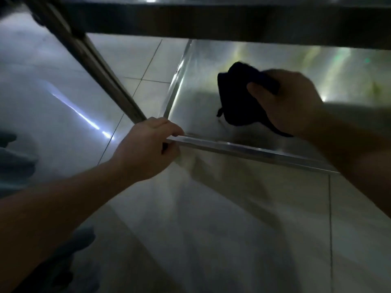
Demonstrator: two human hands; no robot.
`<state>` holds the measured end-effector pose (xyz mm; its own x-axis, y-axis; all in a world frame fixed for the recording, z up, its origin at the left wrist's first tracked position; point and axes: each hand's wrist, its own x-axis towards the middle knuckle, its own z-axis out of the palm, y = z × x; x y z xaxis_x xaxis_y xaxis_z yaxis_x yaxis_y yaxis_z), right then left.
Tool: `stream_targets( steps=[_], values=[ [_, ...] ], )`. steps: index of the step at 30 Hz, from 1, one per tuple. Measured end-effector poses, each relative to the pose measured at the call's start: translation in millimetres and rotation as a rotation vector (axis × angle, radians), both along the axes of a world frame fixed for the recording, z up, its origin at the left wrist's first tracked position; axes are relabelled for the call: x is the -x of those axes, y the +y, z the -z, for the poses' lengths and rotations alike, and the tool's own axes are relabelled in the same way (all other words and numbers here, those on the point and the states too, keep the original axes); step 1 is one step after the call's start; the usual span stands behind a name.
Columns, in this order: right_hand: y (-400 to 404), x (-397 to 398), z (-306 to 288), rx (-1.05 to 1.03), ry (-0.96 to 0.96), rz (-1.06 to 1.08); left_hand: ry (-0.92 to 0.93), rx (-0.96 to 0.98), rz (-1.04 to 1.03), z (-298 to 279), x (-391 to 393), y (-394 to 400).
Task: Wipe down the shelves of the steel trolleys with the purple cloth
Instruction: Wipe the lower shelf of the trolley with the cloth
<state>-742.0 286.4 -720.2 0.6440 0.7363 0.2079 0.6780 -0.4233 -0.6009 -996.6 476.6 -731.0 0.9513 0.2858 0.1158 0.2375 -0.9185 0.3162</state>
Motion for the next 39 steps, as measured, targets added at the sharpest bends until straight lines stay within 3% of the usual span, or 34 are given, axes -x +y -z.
stream_targets(
  steps=[4, 7, 11, 14, 18, 22, 27, 32, 37, 39],
  values=[
    [48, -4, 4, -0.014, -0.218, 0.125, 0.095, 0.223, -0.222, 23, 21, 23],
    [75, 16, 22, 0.028, -0.222, 0.120, 0.097, 0.357, -0.429, 34, 30, 41],
    [89, 56, 66, 0.344, -0.122, -0.197, 0.082, 0.391, -0.508, 41, 25, 62],
    [86, 58, 90, 0.472, -0.191, -0.340, -0.163, 0.608, -0.540, 29, 8, 67],
    [102, 31, 99, 0.526, -0.219, -0.190, -0.581, 0.930, -0.549, 14, -24, 61],
    [147, 6, 99, 0.560, -0.167, 0.028, -0.705, 0.908, -0.576, 19, -34, 54],
    [220, -8, 93, 0.539, -0.096, 0.045, -0.756, 0.933, -0.518, 27, -33, 61],
    [219, 37, 86, 0.500, -0.181, -0.174, -0.789, 0.936, -0.507, 29, -39, 61],
    [133, 75, 85, 0.478, -0.181, -0.662, -0.779, 0.924, -0.500, 31, -36, 60],
    [138, 56, 88, 0.491, -0.211, -0.655, -0.774, 0.935, -0.496, 30, -35, 58]
  ],
)
